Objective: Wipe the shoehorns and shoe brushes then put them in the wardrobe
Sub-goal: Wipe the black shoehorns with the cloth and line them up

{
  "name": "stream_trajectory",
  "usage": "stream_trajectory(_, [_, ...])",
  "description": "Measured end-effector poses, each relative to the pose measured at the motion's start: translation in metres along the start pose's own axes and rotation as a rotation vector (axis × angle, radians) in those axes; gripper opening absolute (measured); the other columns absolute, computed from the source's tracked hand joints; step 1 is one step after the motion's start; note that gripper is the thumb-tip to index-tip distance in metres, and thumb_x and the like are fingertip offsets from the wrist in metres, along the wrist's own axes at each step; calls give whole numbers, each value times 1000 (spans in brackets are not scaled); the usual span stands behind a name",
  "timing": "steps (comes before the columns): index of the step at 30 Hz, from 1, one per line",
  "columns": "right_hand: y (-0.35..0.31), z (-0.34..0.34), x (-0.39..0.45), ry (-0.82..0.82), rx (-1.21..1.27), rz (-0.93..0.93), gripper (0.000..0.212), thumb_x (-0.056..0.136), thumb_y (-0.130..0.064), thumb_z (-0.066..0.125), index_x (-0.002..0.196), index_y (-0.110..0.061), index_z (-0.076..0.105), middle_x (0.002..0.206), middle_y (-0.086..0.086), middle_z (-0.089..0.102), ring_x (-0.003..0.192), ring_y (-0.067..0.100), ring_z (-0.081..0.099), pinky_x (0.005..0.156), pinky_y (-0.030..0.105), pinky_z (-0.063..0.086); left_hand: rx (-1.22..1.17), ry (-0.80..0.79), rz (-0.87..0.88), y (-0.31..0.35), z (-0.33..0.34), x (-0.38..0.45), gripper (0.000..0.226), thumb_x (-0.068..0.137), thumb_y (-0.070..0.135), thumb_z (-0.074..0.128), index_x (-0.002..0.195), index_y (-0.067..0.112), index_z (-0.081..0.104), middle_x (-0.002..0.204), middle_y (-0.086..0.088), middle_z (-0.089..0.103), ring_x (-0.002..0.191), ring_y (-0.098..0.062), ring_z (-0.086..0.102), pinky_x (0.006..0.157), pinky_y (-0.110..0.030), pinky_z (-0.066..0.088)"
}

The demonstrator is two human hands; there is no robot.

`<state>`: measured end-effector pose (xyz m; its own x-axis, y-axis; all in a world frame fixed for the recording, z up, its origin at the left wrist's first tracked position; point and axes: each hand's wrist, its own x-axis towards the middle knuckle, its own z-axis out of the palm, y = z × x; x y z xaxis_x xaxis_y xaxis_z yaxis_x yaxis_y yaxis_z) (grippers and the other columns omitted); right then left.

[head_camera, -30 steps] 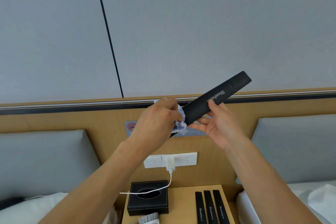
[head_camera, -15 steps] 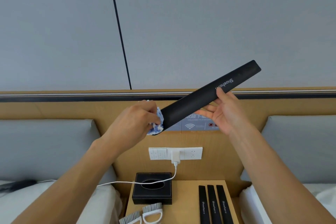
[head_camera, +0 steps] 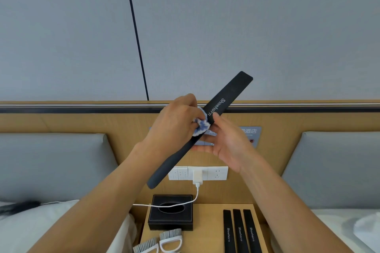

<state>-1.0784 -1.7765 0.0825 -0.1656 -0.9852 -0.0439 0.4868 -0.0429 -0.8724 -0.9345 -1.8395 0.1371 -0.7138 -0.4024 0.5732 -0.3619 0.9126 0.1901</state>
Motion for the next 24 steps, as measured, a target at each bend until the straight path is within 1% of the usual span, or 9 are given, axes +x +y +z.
stream_trajectory(2, [0,-4,-5,-74,6,-12,35,103,-24,46,130,-5,60,124,22,66,110,40,68,82,52,59,-23,19,-10,0,0,1,10,83,9,71,89,11,78,88,-9,60,69,-16,56,57,-25,45])
stream_trajectory(4, [0,-11,-11,-170,-30,-48,33,103,-11,47,134,-9,58,129,21,64,116,39,64,89,54,56,-72,49,-37,-2,1,0,15,81,3,69,88,13,78,87,-5,58,65,-12,54,52,-14,43])
stream_trajectory(6, [1,-16,-13,-210,-82,-78,37,103,-4,46,138,-13,54,131,20,63,119,39,63,91,52,56,-111,70,-65,-3,2,-3,21,78,-1,69,88,16,78,86,-3,58,64,-11,54,54,-7,41])
stream_trajectory(9, [4,-18,-15,-190,-128,-95,40,101,-6,51,138,-20,52,127,18,66,115,36,66,85,46,60,-133,80,-93,-3,3,-4,24,77,-1,70,90,17,78,87,-3,58,67,-14,56,58,-5,39])
stream_trajectory(11, [5,-18,-17,-172,-136,-105,42,98,-10,56,138,-22,52,124,17,68,113,35,67,80,43,61,-141,94,-106,-2,4,-4,23,77,0,72,90,18,78,87,-2,59,67,-10,55,59,-4,39])
stream_trajectory(16, [6,-18,-18,-125,-126,-77,47,87,-16,68,132,-19,55,119,21,69,110,37,68,84,46,60,-92,86,-107,-3,4,-8,18,78,8,78,93,17,77,91,1,61,75,-7,55,64,-3,38])
stream_trajectory(20, [4,-19,-19,-74,-170,-93,38,89,-13,67,126,-17,62,113,15,72,105,35,71,80,46,61,-66,80,-133,-5,6,-10,14,81,14,77,94,19,77,91,4,60,74,-4,52,63,-2,36])
stream_trajectory(22, [2,-21,-19,-60,-200,-98,33,93,-8,64,125,-16,63,113,14,73,106,33,71,82,48,61,-75,96,-151,-10,4,-11,12,82,15,75,93,20,77,90,4,61,69,-3,52,65,0,38])
stream_trajectory(24, [-1,-23,-19,-48,-238,-101,32,95,-7,62,125,-16,62,114,13,73,107,31,71,82,47,61,-80,118,-183,-15,1,-10,12,82,14,74,93,20,76,90,4,61,70,-1,53,65,0,38])
